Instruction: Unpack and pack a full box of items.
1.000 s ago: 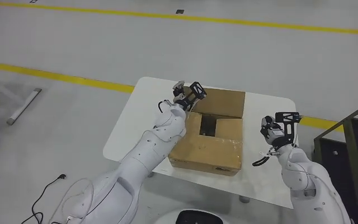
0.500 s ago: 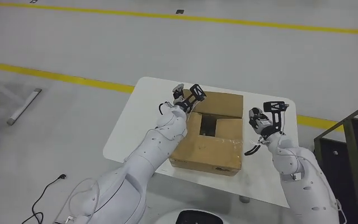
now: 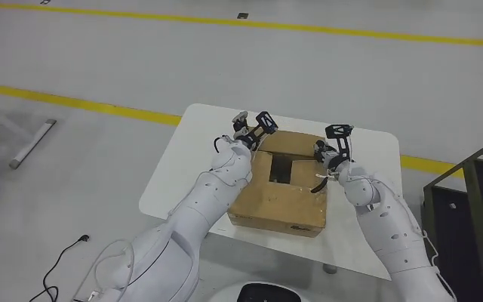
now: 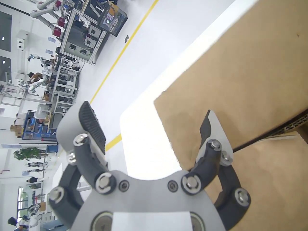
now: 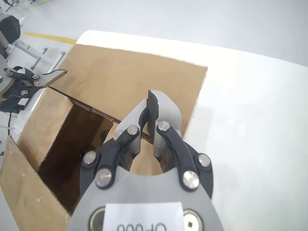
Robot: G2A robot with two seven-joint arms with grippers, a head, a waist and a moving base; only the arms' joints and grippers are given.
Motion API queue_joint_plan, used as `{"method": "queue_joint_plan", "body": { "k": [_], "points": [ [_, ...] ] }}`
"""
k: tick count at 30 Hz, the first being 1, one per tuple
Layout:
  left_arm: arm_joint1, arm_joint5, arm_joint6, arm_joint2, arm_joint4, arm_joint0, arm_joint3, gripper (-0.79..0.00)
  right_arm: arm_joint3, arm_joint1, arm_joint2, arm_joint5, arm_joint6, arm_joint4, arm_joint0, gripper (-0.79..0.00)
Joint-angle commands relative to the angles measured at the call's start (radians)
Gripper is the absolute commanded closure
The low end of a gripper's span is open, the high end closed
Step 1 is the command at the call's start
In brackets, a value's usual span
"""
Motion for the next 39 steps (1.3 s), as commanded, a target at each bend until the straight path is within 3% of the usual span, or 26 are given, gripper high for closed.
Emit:
{"method": "queue_joint_plan", "body": {
  "k": [1,7,12,16,20,22,31,36,39],
  "points": [
    [0.001,-0.002,0.01,-0.005,-0.005,-0.005,0.003,-0.785,0.018,-0.003,-0.009,0.004,0.015,0.011,0.011,0.0],
    [0.01,-0.022,0.04,-0.019,-0.015,-0.017,0.005,-0.785,0.049,-0.007,-0.016,0.0,0.031,0.028,0.029,0.0],
    [0.019,-0.044,0.069,-0.03,-0.018,-0.025,-0.016,-0.785,0.013,-0.007,0.019,0.003,-0.083,0.06,0.018,0.0],
    [0.031,-0.114,0.112,-0.037,-0.017,-0.034,-0.038,-0.785,-0.074,0.003,0.08,0.0,-0.174,0.054,-0.023,0.0],
    [0.049,-0.243,0.146,-0.055,-0.037,-0.041,-0.055,-0.785,-0.183,0.019,0.167,-0.002,-0.211,0.054,-0.103,0.0],
    [0.061,-0.355,0.152,-0.076,-0.077,-0.037,-0.063,-0.785,-0.239,0.028,0.213,-0.017,-0.213,0.045,-0.153,0.0],
    [0.139,-0.735,0.129,-0.152,-0.159,-0.003,-0.14,-0.785,-0.447,0.052,0.392,-0.061,-0.198,0.083,-0.393,0.0],
    [0.19,-0.846,0.043,-0.208,-0.191,0.049,-0.28,-0.785,-0.505,0.055,0.428,-0.041,-0.178,0.094,-0.466,0.0],
    [0.23,-0.931,-0.066,-0.262,-0.227,0.125,-0.445,-0.785,-0.526,0.056,0.43,-0.035,-0.159,0.094,-0.492,0.0]
  ]
}}
